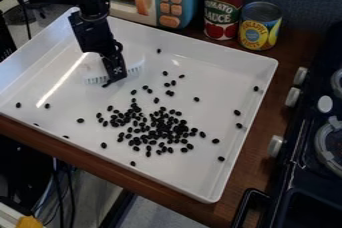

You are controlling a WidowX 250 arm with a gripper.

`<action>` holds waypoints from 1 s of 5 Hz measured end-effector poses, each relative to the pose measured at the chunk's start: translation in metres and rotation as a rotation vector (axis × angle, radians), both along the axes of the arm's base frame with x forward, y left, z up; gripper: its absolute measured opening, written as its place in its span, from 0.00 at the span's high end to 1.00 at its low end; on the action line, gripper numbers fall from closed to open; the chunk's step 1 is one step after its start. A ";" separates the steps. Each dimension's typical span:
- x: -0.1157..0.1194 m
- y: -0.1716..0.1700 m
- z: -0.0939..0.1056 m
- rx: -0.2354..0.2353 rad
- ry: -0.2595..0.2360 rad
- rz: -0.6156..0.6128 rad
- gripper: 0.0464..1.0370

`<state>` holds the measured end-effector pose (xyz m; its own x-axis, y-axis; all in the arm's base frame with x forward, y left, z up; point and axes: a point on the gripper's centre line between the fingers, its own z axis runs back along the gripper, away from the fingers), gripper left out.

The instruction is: Sweep into pile

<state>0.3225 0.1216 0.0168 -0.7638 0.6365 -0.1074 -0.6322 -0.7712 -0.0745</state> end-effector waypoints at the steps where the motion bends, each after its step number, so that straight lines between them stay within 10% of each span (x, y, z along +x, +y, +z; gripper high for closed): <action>1: -0.006 -0.013 -0.001 0.000 -0.022 -0.001 0.29; 5: -0.038 -0.067 -0.003 -0.083 0.001 0.061 0.29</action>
